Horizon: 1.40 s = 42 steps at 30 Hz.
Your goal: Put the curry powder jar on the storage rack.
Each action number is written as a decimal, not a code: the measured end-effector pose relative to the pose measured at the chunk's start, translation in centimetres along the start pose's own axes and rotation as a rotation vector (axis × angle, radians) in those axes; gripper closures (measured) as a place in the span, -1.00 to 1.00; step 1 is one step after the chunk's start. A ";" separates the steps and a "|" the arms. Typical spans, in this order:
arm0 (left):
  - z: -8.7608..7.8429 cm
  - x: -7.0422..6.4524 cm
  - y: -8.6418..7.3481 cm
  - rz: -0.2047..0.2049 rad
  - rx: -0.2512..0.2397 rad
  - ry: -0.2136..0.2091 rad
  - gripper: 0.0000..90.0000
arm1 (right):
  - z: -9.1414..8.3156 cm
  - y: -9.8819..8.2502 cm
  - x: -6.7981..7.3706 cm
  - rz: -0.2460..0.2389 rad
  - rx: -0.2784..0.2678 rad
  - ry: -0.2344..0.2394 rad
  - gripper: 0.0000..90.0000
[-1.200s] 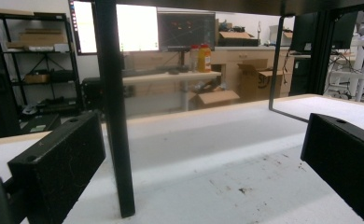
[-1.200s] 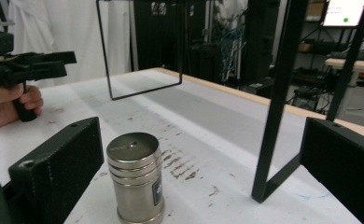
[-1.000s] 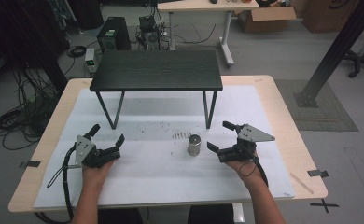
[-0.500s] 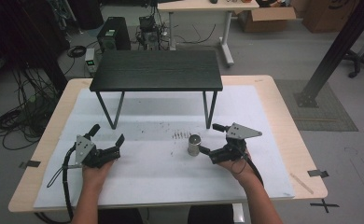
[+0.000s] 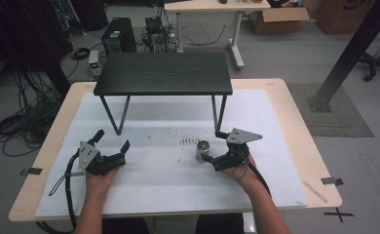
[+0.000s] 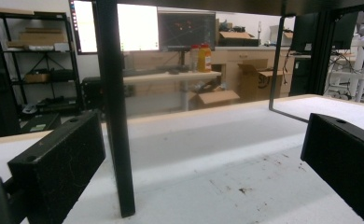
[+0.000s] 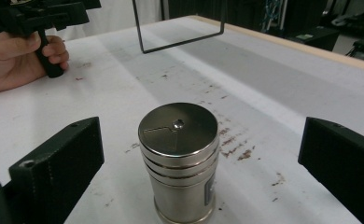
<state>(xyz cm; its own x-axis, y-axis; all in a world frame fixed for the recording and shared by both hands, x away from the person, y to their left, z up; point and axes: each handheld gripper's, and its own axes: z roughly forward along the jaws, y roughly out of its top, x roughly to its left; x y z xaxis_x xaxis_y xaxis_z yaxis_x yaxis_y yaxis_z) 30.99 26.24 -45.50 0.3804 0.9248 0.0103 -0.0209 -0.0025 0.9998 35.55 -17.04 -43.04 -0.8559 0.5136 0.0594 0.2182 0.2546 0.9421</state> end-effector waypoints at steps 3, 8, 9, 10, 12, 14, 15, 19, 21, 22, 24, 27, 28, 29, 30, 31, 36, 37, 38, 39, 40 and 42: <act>0.0 0.0 0.0 -0.001 0.000 0.000 -1.00 | 0.4 -0.1 0.0 0.010 0.021 0.005 -1.00; 0.0 0.0 0.0 -0.001 0.001 0.000 -1.00 | 0.9 -0.3 0.1 0.017 0.048 0.012 -0.96; 0.0 0.0 0.0 -0.001 0.000 0.000 -1.00 | 1.1 -0.3 0.1 0.015 0.056 0.013 -0.95; 0.0 0.0 0.0 -0.002 0.000 0.000 -1.00 | 1.2 -0.4 0.2 0.015 0.066 0.011 -0.95; 0.0 0.0 0.0 -0.003 0.000 0.000 -1.00 | 1.4 -0.4 0.2 0.015 0.082 0.013 -0.91; 0.0 0.0 0.0 -0.003 0.000 0.000 -1.00 | 1.5 -0.5 0.3 0.013 0.093 0.014 -0.87; 0.0 0.0 0.0 -0.003 0.000 0.000 -1.00 | 1.5 -0.5 0.3 0.015 0.095 0.013 -0.85; 0.0 0.0 0.0 -0.003 0.000 0.000 -1.00 | 1.7 -0.5 0.3 0.022 0.098 0.010 -0.75; 0.0 0.0 0.0 -0.003 0.000 0.000 -1.00 | 1.7 -0.4 0.4 0.021 0.099 0.010 -0.68; 0.0 0.0 0.0 -0.003 0.000 0.000 -1.00 | 1.7 -0.4 0.4 0.021 0.099 0.010 -0.68; 0.0 0.0 0.0 -0.003 0.000 0.000 -1.00 | 1.7 -0.4 0.4 0.016 0.093 0.014 -0.59; 0.0 0.0 0.0 -0.003 0.000 0.000 -1.00 | 1.7 -0.4 0.4 0.015 0.091 0.017 -0.50; 0.0 0.0 0.0 -0.003 0.000 0.000 -1.00 | 1.7 -0.4 0.4 0.014 0.088 0.018 -0.47; 0.0 0.0 0.0 -0.003 0.000 0.000 -1.00 | 1.7 -0.4 0.4 0.013 0.087 0.017 -0.44; 0.0 0.0 0.0 -0.003 0.000 0.000 -1.00 | 1.7 -0.4 0.4 0.012 0.088 0.015 -0.41; 0.0 0.0 0.0 -0.003 0.000 0.001 -1.00 | 1.7 -0.4 0.4 0.013 0.089 0.017 -0.38; 0.0 0.0 0.0 -0.005 0.001 0.000 -0.99 | 1.8 -0.5 0.3 0.019 0.091 0.016 -0.28; 0.0 0.0 0.0 -0.005 0.000 0.001 -1.00 | 1.8 -0.6 0.3 0.020 0.092 0.016 -0.27; 0.0 0.0 0.0 -0.005 0.000 0.001 -1.00 | 1.9 -0.7 0.3 0.026 0.086 0.018 -0.23; 0.0 0.0 0.0 -0.005 0.000 0.001 -1.00 | 1.9 -0.7 0.3 0.026 0.086 0.018 -0.23; 0.0 0.0 0.0 -0.005 0.000 0.001 -1.00 | 1.9 -0.7 0.3 0.028 0.084 0.019 -0.21; 0.0 0.0 0.0 -0.005 0.000 0.001 -1.00 | 1.9 -0.7 0.3 0.032 0.082 0.023 -0.17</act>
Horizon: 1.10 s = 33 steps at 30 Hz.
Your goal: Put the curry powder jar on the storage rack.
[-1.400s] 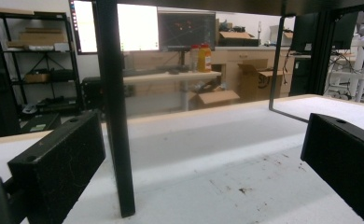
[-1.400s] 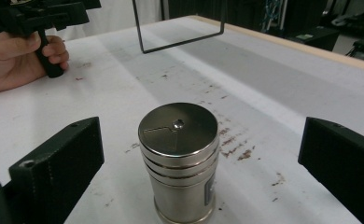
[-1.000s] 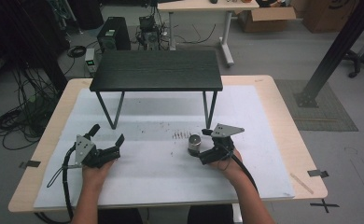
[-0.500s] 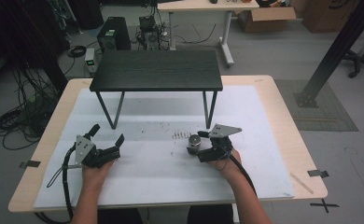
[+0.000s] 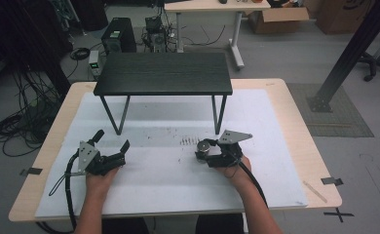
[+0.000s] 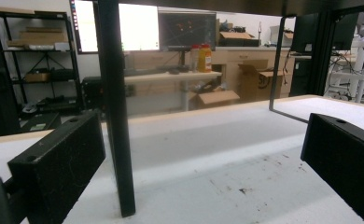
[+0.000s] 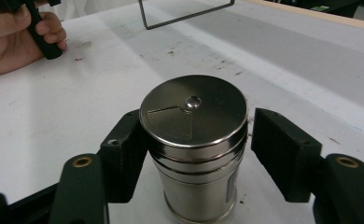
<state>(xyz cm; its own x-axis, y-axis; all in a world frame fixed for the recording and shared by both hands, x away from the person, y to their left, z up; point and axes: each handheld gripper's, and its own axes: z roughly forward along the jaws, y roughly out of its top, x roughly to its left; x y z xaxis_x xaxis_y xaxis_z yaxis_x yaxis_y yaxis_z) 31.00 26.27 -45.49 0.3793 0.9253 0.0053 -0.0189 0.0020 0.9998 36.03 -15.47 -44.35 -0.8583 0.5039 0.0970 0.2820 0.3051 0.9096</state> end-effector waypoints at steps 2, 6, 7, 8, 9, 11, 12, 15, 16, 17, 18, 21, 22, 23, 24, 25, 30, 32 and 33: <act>0.0 0.0 0.0 0.000 0.000 0.000 -1.00 | 0.0 0.0 0.0 0.002 -0.002 0.000 -0.15; 0.0 0.0 0.0 0.000 0.000 -0.001 -1.00 | 0.0 0.0 0.1 0.000 -0.006 0.006 -0.08; 0.0 0.0 0.0 -0.001 0.000 -0.001 -1.00 | 0.0 0.0 0.1 0.000 -0.006 0.006 -0.08; 0.0 0.0 0.0 -0.001 0.001 0.000 -1.00 | 0.0 0.0 0.1 0.001 -0.007 0.008 -0.08; 0.0 0.0 0.0 -0.001 0.002 -0.001 -0.99 | 0.0 0.0 0.1 0.002 -0.008 0.009 -0.06; 0.0 0.0 0.0 -0.001 0.001 0.000 -1.00 | -0.1 0.0 0.1 -0.001 -0.007 0.011 -0.02; 0.0 0.0 0.0 -0.001 0.001 0.000 -1.00 | -0.1 0.0 0.1 -0.003 -0.006 0.013 0.01; 0.0 0.0 0.0 -0.001 0.000 0.001 -1.00 | -0.1 0.1 0.2 -0.011 -0.007 0.015 0.05; 0.0 0.0 0.0 -0.001 0.001 0.000 -1.00 | -0.1 0.1 0.2 -0.011 -0.008 0.014 0.05; 0.0 0.0 0.0 -0.001 0.001 0.000 -1.00 | -0.1 0.1 0.2 -0.012 -0.008 0.012 0.06; 0.0 0.0 0.0 -0.001 0.001 0.001 -0.99 | -0.1 0.1 0.2 -0.013 -0.009 0.011 0.06; 0.0 0.0 0.0 -0.001 0.000 0.001 -1.00 | -0.2 0.2 0.2 -0.018 -0.007 0.006 0.07; 0.0 0.0 0.0 -0.001 0.000 0.001 -1.00 | -0.2 0.2 0.2 -0.018 -0.006 0.006 0.07; 0.0 0.0 0.0 -0.001 0.000 0.001 -0.99 | -0.2 0.2 0.3 -0.019 -0.007 0.007 0.07; 0.0 0.0 0.0 -0.001 0.000 0.001 -1.00 | -0.2 0.3 0.3 -0.019 -0.012 0.009 0.07; 0.0 0.0 0.0 -0.001 0.001 0.001 -1.00 | -0.2 0.3 0.3 -0.019 -0.012 0.009 0.07; 0.0 0.0 0.0 -0.001 0.001 0.001 -1.00 | -0.6 1.1 0.5 -0.031 -0.023 0.017 0.07; 0.0 0.0 0.0 -0.001 0.001 0.000 -0.99 | -0.9 1.9 0.6 -0.041 -0.025 0.026 0.08; 0.0 0.0 0.0 -0.001 0.000 0.001 -0.99 | -0.9 1.9 0.6 -0.041 -0.025 0.026 0.08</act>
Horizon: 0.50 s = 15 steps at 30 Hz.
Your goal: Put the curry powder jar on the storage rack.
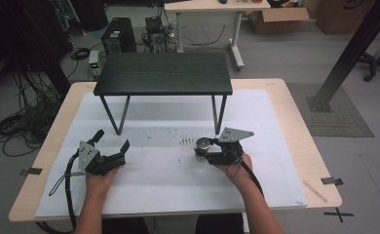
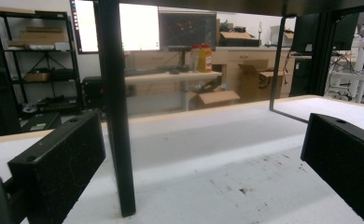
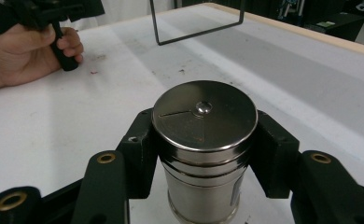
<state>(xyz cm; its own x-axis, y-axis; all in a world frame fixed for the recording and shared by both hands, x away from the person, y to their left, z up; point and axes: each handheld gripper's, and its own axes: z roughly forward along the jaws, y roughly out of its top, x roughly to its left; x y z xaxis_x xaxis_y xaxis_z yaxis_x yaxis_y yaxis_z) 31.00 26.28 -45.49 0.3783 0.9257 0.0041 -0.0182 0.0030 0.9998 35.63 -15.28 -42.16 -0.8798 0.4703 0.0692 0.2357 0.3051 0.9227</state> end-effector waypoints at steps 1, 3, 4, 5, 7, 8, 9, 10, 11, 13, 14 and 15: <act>0.0 0.0 0.0 0.000 0.000 0.000 -1.00 | -0.1 0.3 0.0 -0.002 0.001 0.003 0.08; 0.0 0.0 0.0 0.000 -0.001 0.000 -1.00 | -0.2 0.7 0.1 0.000 0.005 0.011 0.08; 0.0 0.0 0.0 0.000 0.000 0.000 -0.99 | -0.3 0.9 0.1 0.006 0.006 0.019 0.08; 0.0 0.0 0.0 0.000 0.000 0.000 -0.99 | -0.3 1.1 0.1 0.012 0.008 0.026 0.08; 0.0 0.0 0.0 0.001 -0.001 0.000 -1.00 | -0.4 1.5 0.2 0.011 0.009 0.029 0.08; 0.0 0.0 0.0 0.001 -0.001 0.000 -1.00 | -0.5 1.8 0.2 0.010 0.010 0.033 0.08; 0.0 0.0 0.0 0.001 -0.001 0.000 -1.00 | -0.6 2.0 0.3 0.010 0.010 0.035 0.08; 0.0 0.0 0.0 0.001 -0.001 0.000 -1.00 | -0.7 2.3 0.3 0.009 0.009 0.039 0.08; 0.0 0.0 0.0 0.002 -0.001 0.000 -0.99 | -0.7 2.6 0.4 0.008 0.008 0.042 0.08; 0.0 0.0 0.0 0.002 -0.002 0.000 -1.00 | -1.1 3.5 0.5 0.005 -0.001 0.050 0.08; 0.0 0.0 0.0 0.002 -0.002 0.000 -1.00 | -1.1 3.5 0.5 0.005 -0.001 0.050 0.08; 0.0 0.0 0.0 0.002 -0.002 0.000 -1.00 | -1.2 3.8 0.5 0.006 -0.005 0.053 0.08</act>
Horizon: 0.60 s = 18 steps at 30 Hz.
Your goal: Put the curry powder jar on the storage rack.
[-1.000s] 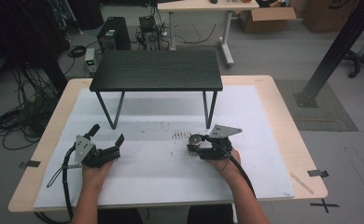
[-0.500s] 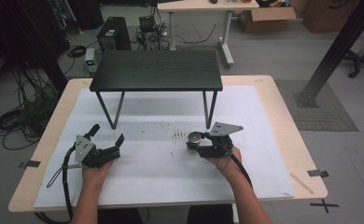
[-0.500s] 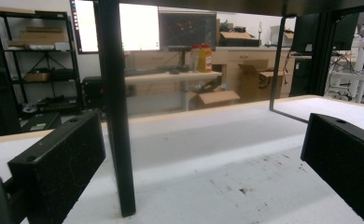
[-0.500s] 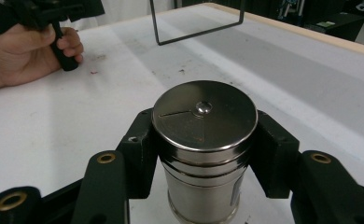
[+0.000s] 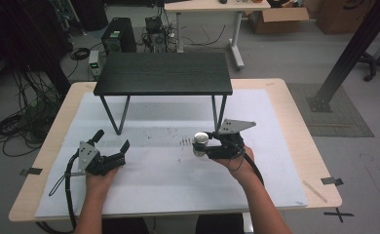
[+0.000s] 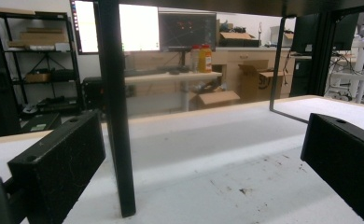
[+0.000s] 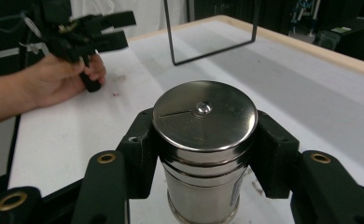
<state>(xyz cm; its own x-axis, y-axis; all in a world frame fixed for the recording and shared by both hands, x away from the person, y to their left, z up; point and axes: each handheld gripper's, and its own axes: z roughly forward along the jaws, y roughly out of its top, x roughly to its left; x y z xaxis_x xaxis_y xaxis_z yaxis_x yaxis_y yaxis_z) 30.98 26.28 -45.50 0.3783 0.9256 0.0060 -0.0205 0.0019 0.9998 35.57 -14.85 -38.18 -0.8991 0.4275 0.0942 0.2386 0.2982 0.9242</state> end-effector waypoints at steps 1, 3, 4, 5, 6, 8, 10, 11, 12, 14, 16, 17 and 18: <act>0.0 0.0 0.0 0.000 0.000 0.000 -1.00 | -0.1 0.3 0.0 -0.003 -0.003 0.003 0.08; 0.0 0.0 0.0 0.000 0.000 0.000 -1.00 | -0.3 1.0 0.1 -0.011 -0.003 0.004 0.08; 0.0 0.0 0.0 0.001 0.000 0.000 -1.00 | -0.4 1.3 0.1 -0.011 -0.005 0.004 0.08; 0.0 0.0 0.0 0.002 -0.001 0.000 -1.00 | -0.4 1.6 0.1 -0.012 -0.006 0.005 0.08; 0.0 0.0 0.0 0.002 -0.001 0.000 -1.00 | -0.5 2.0 0.1 -0.012 -0.006 0.007 0.08; 0.0 0.0 0.0 0.004 -0.001 0.001 -1.00 | -0.7 2.5 0.1 -0.010 -0.007 0.009 0.08; 0.0 0.0 0.0 0.004 -0.001 0.001 -1.00 | -0.8 3.2 0.1 -0.010 -0.002 0.009 0.08; 0.0 0.0 0.0 0.004 -0.001 0.000 -1.00 | -0.9 3.5 0.1 -0.010 0.000 0.009 0.08; 0.0 0.0 0.0 0.003 -0.001 0.000 -1.00 | -1.0 3.9 0.0 -0.007 0.004 0.010 0.08; 0.0 0.0 0.0 0.004 -0.002 0.000 -1.00 | -1.1 4.6 0.0 -0.007 0.009 0.011 0.08; 0.0 0.0 0.0 0.003 -0.002 0.000 -1.00 | -1.3 5.5 -0.1 -0.016 0.013 0.015 0.08; 0.0 0.0 0.0 0.003 -0.002 0.000 -1.00 | -1.3 5.5 -0.1 -0.016 0.013 0.015 0.08; 0.0 0.0 0.0 0.003 -0.002 0.000 -1.00 | -1.4 5.8 -0.1 -0.020 0.014 0.015 0.08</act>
<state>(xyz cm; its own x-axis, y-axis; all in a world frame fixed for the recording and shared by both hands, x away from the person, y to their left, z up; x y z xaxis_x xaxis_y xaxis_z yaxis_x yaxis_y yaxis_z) 30.96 26.27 -45.50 0.3780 0.9258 0.0089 -0.0230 -0.0002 0.9997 36.51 -14.29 -32.28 -0.9092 0.4084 0.0815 0.2256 0.3184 0.9207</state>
